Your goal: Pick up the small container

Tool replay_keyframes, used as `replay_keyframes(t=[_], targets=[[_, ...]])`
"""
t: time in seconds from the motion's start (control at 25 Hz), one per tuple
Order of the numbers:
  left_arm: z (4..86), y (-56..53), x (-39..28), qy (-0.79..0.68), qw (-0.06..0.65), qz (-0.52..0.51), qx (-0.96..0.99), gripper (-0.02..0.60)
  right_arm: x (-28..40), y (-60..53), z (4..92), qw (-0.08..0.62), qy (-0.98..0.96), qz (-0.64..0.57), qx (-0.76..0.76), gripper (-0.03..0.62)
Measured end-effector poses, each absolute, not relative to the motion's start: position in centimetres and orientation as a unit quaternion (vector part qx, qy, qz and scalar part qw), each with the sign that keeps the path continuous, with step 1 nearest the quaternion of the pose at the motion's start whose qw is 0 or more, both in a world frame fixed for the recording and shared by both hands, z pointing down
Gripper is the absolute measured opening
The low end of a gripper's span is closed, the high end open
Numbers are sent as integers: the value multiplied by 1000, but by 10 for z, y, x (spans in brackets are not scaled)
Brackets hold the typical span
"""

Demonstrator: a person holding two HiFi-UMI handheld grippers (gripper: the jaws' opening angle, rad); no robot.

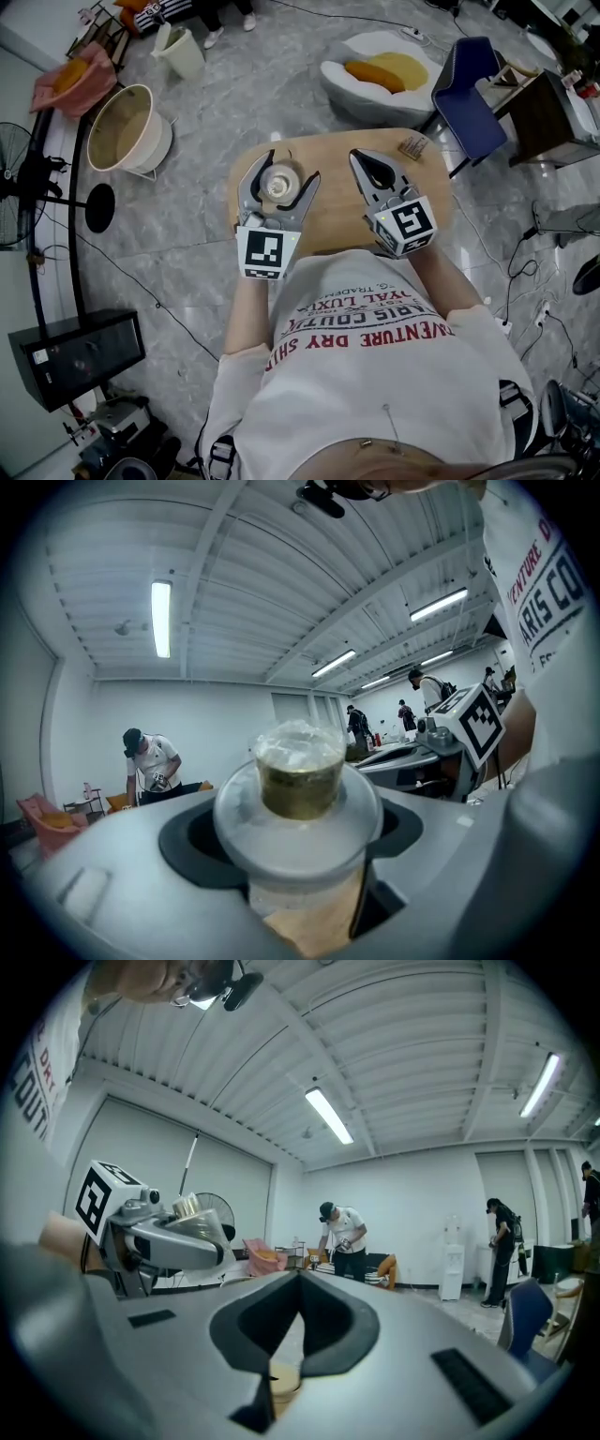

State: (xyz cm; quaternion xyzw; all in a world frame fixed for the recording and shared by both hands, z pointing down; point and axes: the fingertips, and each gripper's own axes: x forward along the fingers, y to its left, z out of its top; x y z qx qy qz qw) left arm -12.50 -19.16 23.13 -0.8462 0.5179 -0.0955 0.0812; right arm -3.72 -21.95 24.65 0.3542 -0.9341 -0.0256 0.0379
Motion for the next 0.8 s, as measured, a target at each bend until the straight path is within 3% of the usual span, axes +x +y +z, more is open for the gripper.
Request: replay_keyframes(t=[0.8], targets=[[241, -188, -123, 517, 82, -112, -845, 342, -33, -215, 258, 41, -933, -9, 357, 6]])
